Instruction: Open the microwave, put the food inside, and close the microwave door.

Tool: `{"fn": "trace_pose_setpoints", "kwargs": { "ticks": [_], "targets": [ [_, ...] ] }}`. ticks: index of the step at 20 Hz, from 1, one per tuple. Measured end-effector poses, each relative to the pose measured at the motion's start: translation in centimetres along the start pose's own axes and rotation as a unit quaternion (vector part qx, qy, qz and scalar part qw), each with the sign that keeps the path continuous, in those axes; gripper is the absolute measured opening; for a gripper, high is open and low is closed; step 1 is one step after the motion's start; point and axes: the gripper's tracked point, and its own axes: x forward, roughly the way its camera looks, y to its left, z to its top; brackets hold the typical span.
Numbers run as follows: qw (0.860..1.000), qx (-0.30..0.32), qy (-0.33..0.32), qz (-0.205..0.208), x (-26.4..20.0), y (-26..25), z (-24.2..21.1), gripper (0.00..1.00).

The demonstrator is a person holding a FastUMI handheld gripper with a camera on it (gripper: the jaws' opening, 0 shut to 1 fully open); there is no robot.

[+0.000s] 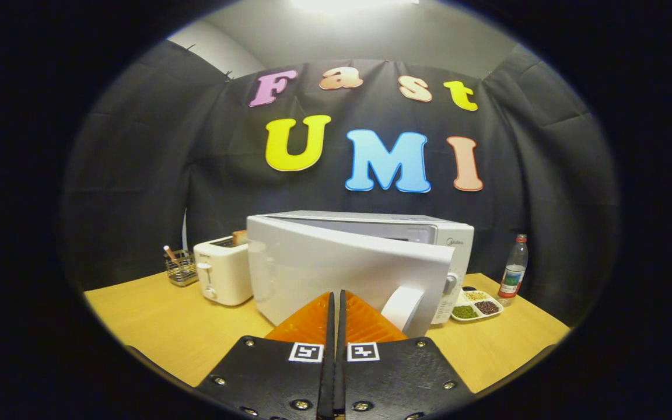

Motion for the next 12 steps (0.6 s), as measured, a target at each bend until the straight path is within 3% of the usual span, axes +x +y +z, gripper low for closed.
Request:
{"fn": "trace_pose_setpoints", "kwargs": {
  "ticks": [6,12],
  "targets": [
    [0.998,0.000,0.000,-0.056,5.5,-5.1,-0.1,0.01],
    [0.997,-0.001,0.005,-0.082,11.7,-7.2,0.1,0.01]
  ]
}}
